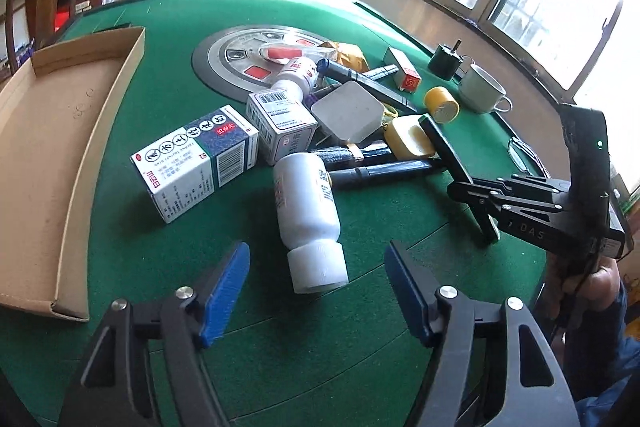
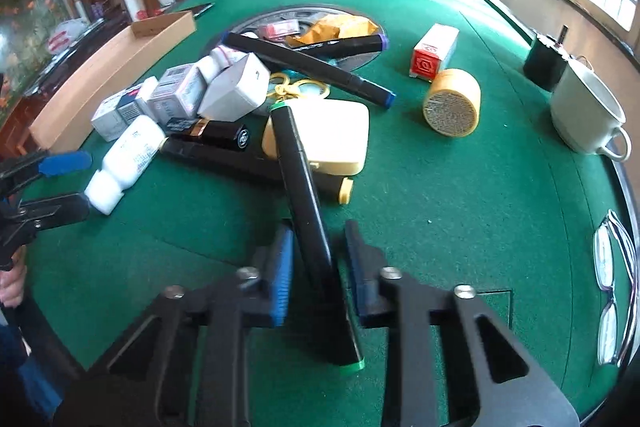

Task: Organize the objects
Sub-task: 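Grasp the green-capped black marker with the right tool while the left tool grasps the white bottle, then carry both items to the cardboard tray and open both tools to release them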

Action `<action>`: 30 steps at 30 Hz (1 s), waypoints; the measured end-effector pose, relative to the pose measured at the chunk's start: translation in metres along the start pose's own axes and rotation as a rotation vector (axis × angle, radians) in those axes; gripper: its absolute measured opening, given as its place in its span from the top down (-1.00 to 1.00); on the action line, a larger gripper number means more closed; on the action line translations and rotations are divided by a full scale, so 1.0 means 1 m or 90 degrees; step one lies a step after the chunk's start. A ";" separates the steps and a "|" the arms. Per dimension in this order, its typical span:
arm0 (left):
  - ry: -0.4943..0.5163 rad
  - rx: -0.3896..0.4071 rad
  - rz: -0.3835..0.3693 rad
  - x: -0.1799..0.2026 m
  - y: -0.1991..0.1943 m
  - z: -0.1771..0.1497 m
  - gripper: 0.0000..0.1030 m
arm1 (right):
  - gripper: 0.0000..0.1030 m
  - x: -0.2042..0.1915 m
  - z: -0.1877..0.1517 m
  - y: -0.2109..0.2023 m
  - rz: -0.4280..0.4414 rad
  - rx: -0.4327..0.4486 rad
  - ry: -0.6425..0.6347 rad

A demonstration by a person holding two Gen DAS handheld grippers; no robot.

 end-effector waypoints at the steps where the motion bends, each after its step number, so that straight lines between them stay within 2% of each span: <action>1: -0.001 0.002 0.005 0.000 0.000 0.001 -0.35 | 0.73 0.001 -0.001 -0.001 0.010 0.000 0.010; 4: -0.001 0.003 0.012 0.003 0.002 0.008 -0.35 | 0.73 0.006 -0.006 -0.005 0.036 0.007 0.030; 9: 0.000 -0.017 0.056 0.007 0.018 0.017 -0.32 | 0.73 0.009 -0.011 -0.005 0.063 0.017 0.050; 10: 0.001 -0.023 0.063 0.008 0.022 0.017 -0.26 | 0.73 0.009 -0.011 -0.005 0.064 0.021 0.051; 12: -0.004 -0.039 0.074 0.006 0.031 0.018 0.00 | 0.73 0.008 -0.011 -0.005 0.070 0.024 0.050; 13: -0.002 -0.034 0.087 0.006 0.033 0.019 0.05 | 0.73 0.008 -0.011 -0.005 0.072 0.025 0.051; 15: 0.005 -0.030 0.121 0.006 0.035 0.020 0.31 | 0.73 0.008 -0.012 -0.005 0.078 0.027 0.054; 17: 0.007 -0.024 0.132 0.006 0.037 0.021 0.34 | 0.73 0.009 -0.011 -0.005 0.080 0.028 0.055; 20: 0.007 -0.014 0.128 0.005 0.035 0.020 0.34 | 0.73 0.009 -0.012 -0.006 0.081 0.029 0.055; 23: 0.000 -0.013 0.085 0.006 0.028 0.016 0.34 | 0.73 0.011 -0.012 -0.009 0.086 0.036 0.065; 30: -0.025 0.041 0.034 -0.002 -0.012 0.016 0.34 | 0.73 0.001 -0.007 -0.024 0.124 0.052 0.067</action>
Point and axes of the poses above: each gripper's, at about its wrist camera, not at the fingertips, and y roughly the way its jaws point, x to its right, z to its top, the point moved 5 cm from there along y, roughly the way its jaws point, and after that the axes turned 10 degrees about -x, right-handed, at the moved point
